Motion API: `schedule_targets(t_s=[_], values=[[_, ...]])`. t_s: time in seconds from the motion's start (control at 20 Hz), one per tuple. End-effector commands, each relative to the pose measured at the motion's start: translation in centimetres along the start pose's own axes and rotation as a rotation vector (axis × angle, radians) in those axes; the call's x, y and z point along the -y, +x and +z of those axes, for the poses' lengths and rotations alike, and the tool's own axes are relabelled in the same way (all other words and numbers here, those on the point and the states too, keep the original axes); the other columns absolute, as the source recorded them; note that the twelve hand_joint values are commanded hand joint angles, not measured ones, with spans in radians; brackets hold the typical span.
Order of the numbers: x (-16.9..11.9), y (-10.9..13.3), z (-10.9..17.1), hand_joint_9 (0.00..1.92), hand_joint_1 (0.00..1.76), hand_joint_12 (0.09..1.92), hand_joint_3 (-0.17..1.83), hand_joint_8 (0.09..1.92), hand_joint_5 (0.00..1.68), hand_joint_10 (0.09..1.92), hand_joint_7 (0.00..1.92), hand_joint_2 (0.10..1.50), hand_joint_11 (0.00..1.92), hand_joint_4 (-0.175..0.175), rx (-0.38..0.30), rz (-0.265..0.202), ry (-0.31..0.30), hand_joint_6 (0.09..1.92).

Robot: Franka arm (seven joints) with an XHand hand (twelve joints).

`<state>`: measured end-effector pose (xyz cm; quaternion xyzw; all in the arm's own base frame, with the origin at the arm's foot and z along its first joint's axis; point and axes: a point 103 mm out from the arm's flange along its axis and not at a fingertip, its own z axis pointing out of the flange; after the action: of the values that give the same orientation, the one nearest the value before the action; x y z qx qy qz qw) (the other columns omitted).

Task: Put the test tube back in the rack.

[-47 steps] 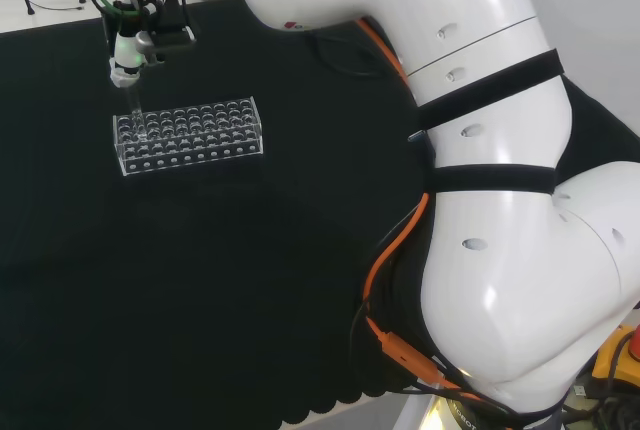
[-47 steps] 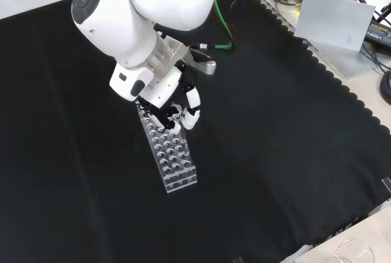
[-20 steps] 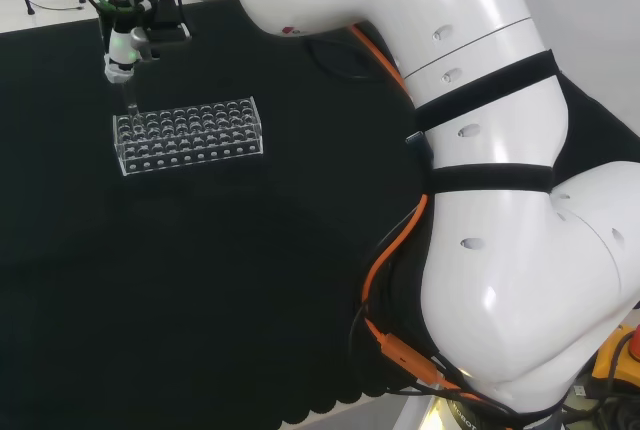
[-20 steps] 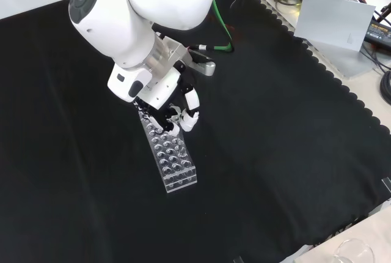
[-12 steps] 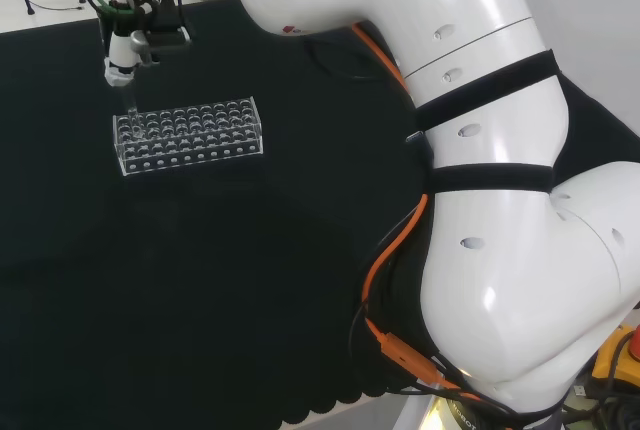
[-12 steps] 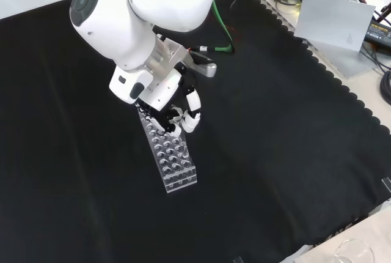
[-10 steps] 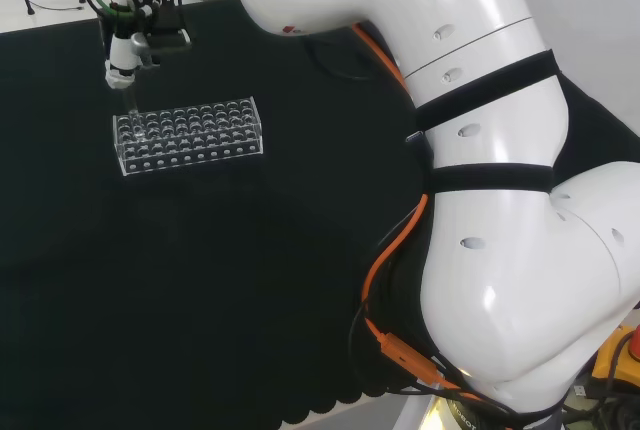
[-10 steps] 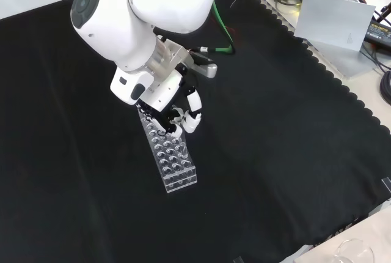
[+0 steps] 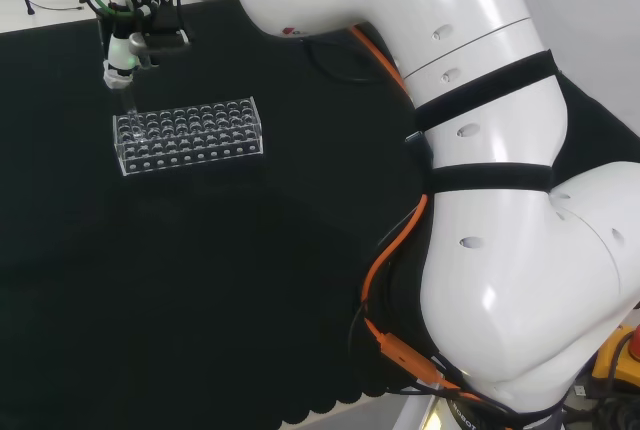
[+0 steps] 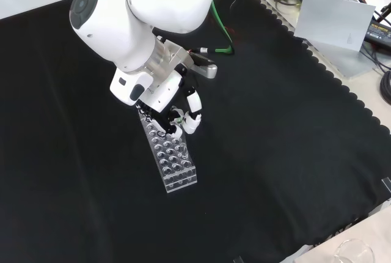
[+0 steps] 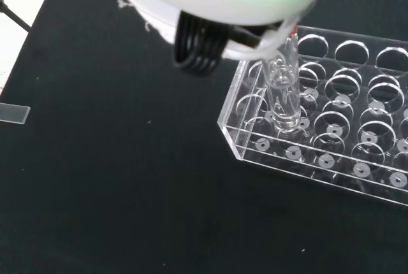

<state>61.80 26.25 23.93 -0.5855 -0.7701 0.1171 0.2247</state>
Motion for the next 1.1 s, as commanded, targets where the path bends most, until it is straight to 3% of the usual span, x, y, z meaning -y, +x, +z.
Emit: schedule_targets(t_s=[0.05,0.8,1.1], values=[[-0.1,0.0,0.4,1.6,1.25,1.01,0.75,0.44,1.54,0.76,1.81,0.53,1.34,-0.175,-0.002,0.002,0.009,0.18],[-1.1,-0.9,1.8,1.6,1.25,1.01,0.75,0.44,1.54,0.76,1.81,0.53,1.34,-0.175,-0.002,0.017,0.052,0.18],[-1.3,-1.0,2.2,1.6,1.25,1.01,0.75,0.44,1.54,0.76,1.81,0.53,1.34,-0.175,-0.008,0.023,0.038,0.18]])
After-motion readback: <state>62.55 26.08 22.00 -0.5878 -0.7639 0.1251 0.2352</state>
